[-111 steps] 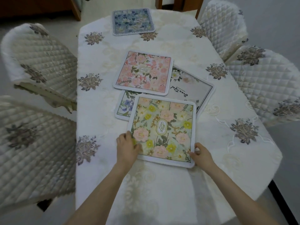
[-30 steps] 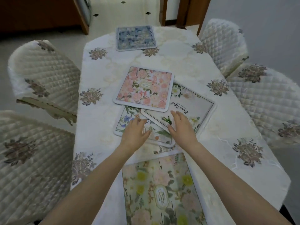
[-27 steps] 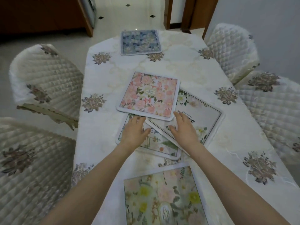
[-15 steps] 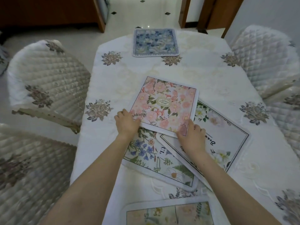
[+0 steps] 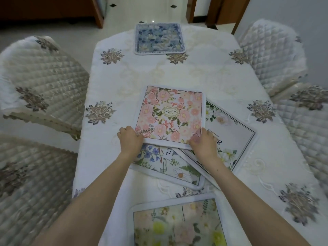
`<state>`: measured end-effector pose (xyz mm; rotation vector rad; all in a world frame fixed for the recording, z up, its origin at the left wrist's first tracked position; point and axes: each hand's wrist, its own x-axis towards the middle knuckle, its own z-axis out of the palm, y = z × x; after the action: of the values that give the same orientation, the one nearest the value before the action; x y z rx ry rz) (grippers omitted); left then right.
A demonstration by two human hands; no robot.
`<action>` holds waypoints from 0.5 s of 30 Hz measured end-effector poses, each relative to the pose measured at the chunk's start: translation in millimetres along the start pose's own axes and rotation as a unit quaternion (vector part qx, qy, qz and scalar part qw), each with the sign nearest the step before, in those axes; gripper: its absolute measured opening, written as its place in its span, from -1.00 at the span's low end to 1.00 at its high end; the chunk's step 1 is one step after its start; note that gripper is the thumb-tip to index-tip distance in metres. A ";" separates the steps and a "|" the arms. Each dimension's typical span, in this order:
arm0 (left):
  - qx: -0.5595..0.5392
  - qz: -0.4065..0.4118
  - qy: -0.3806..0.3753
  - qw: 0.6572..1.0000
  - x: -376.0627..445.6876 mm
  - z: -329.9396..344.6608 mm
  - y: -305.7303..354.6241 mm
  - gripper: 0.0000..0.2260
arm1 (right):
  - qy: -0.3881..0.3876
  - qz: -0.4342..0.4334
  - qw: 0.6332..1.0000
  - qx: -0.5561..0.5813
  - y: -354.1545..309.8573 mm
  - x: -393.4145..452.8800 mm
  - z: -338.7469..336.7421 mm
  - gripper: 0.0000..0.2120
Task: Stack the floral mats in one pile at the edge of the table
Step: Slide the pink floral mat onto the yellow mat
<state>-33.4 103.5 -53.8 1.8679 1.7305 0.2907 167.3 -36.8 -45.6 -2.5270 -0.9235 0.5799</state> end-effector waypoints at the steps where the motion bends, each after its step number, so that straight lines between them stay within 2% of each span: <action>1: -0.003 -0.004 -0.002 1.000 -13.1 0.2 -3.7 -0.77 | -0.005 0.000 1.000 -0.001 5.4 -9.8 -1.8 -0.56; 8: -0.013 0.015 -0.006 1.000 -110.9 -2.1 -39.6 -0.73 | -0.010 -0.013 1.000 -0.016 45.6 -92.8 -5.3 -0.67; 15: -0.019 -0.019 -0.025 0.999 -202.0 0.4 -71.9 -0.64 | -0.036 -0.026 0.999 -0.003 81.1 -166.4 -11.3 -0.65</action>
<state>-121.7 -91.8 -49.0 1.7983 1.7136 0.2563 98.5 -208.6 -34.7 -2.4948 -1.0139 0.6573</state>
